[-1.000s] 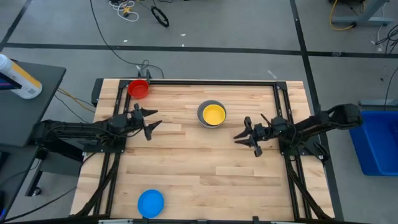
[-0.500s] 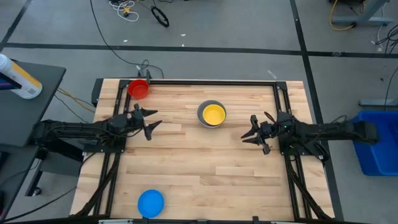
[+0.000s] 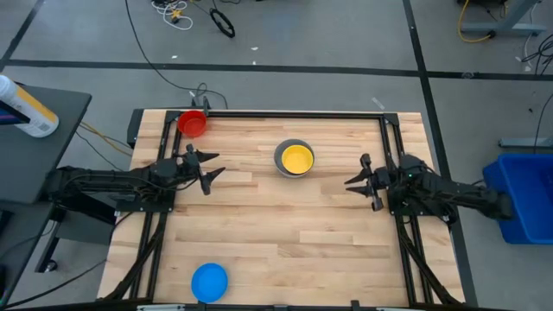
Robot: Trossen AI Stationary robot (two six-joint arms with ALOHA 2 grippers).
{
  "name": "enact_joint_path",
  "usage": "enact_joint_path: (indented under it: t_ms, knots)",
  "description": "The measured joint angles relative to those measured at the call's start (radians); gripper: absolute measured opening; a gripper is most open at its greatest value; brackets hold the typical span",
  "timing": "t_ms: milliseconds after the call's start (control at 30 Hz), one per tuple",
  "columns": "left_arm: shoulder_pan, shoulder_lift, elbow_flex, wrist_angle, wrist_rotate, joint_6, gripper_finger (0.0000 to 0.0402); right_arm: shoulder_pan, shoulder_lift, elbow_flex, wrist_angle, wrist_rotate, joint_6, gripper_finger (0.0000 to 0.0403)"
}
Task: Nest bowls inside each other
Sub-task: Stack the red bowl on top of the yellow bowl
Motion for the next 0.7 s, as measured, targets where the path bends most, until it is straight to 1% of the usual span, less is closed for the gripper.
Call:
enact_joint_path:
  t_ms: [100, 200, 300, 433, 567, 700]
  knots:
    - [0.000, 0.000, 0.000, -0.002, 0.000, 0.000, 0.0274, 0.000, -0.078, 0.000, -0.060, 0.090, -0.018, 0.0093]
    - [0.000, 0.000, 0.000, -0.009, 0.000, -0.001, 0.0274, 0.000, -0.116, 0.000, -0.058, 0.131, -0.030, 0.0093]
    - [0.000, 0.000, 0.000, -0.020, 0.000, -0.002, 0.0274, 0.000, -0.128, 0.000, -0.063, 0.167, -0.035, 0.0094]
    - [0.000, 0.000, 0.000, -0.030, 0.000, -0.009, 0.0274, 0.013, -0.129, 0.000, -0.075, 0.262, -0.023, 0.0096]
    - [0.000, 0.000, 0.000, -0.032, 0.000, -0.011, 0.0274, 0.061, -0.124, 0.000, -0.097, 0.385, 0.008, 0.0095]
    - [0.000, 0.000, 0.000, -0.032, 0.000, -0.020, 0.0274, 0.148, -0.121, 0.000, -0.106, 0.433, 0.004, 0.0096]
